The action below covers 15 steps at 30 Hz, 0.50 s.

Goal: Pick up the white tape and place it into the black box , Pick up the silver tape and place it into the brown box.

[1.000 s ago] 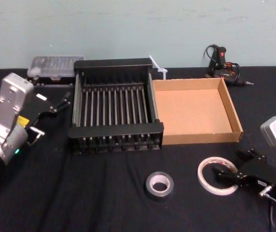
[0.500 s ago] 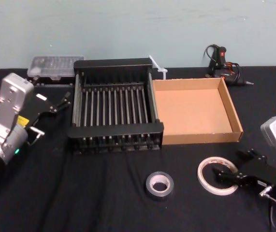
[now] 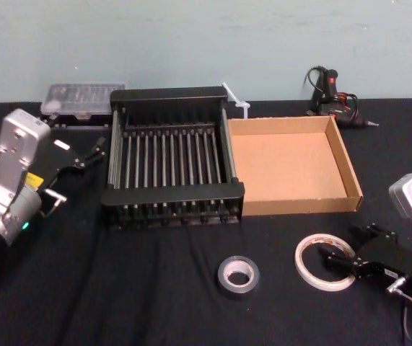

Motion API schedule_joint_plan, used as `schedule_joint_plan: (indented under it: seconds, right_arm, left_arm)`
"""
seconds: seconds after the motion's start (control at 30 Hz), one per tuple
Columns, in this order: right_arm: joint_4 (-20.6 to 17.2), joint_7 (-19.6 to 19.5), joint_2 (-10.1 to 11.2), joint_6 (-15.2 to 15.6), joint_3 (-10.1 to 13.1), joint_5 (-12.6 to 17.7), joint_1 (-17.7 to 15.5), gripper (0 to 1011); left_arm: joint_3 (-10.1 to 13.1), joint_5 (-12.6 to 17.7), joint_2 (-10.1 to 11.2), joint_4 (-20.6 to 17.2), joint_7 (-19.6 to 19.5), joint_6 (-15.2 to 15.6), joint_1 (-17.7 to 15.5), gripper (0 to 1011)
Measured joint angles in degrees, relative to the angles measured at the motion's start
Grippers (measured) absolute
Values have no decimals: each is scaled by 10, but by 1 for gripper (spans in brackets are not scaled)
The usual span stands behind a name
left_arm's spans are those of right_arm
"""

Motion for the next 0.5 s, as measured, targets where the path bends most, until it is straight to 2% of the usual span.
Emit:
schedule_joint_plan:
  seconds: [0.17,0.5]
  right_arm:
    - [0,0,0,0,0,0,0,746]
    - [0,0,0,0,0,0,0,422]
  left_arm:
    - [0,0,0,0,0,0,0,1001]
    - [0,0,0,0,0,0,0,1001]
